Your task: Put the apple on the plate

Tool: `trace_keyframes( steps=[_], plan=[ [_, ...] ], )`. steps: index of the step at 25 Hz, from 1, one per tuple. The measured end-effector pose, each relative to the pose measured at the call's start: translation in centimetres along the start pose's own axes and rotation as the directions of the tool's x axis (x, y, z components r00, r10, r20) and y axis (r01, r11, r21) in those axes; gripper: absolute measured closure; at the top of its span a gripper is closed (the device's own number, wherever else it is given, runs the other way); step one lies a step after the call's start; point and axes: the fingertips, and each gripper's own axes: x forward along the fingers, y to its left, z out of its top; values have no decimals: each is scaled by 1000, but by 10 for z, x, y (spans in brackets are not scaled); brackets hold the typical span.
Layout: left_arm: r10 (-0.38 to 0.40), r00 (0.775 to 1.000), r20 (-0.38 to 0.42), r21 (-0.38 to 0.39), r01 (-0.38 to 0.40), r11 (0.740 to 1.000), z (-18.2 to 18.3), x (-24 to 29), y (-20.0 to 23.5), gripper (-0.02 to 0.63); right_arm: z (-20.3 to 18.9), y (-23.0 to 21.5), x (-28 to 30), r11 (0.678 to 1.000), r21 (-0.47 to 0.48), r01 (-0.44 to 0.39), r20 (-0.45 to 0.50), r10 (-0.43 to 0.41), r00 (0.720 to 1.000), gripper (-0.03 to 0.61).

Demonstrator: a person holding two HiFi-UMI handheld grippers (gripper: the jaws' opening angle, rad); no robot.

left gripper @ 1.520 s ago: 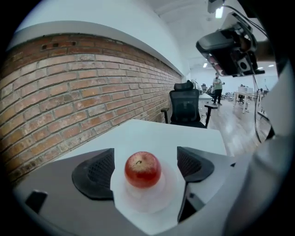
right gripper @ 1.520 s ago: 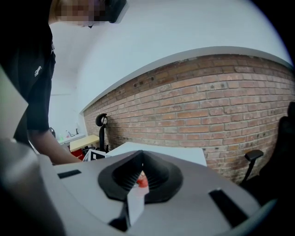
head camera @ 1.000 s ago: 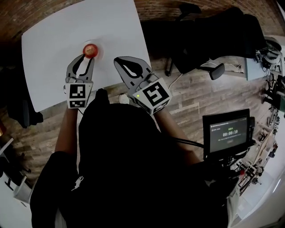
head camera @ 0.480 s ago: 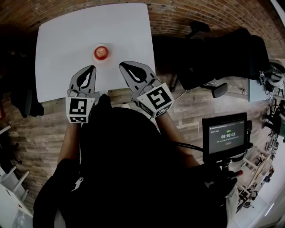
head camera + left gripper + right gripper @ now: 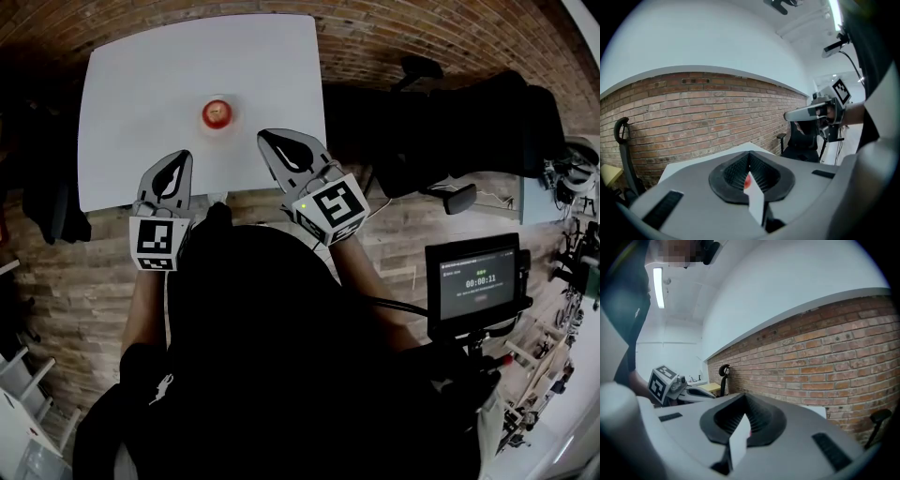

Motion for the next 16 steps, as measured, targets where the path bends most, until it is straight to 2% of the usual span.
trace_keyframes(
  steps=[7,16],
  plan=[
    [-21,1000,12,16,21,1000,5,7,-1,607,0,-2,1,1000,-3,7,-2,-7,1000,575],
    [-26,1000,17,-6,26,1000,2,13,-1,607,-4,-6,-2,1000,-11,18,-14,-18,1000,575]
  ],
)
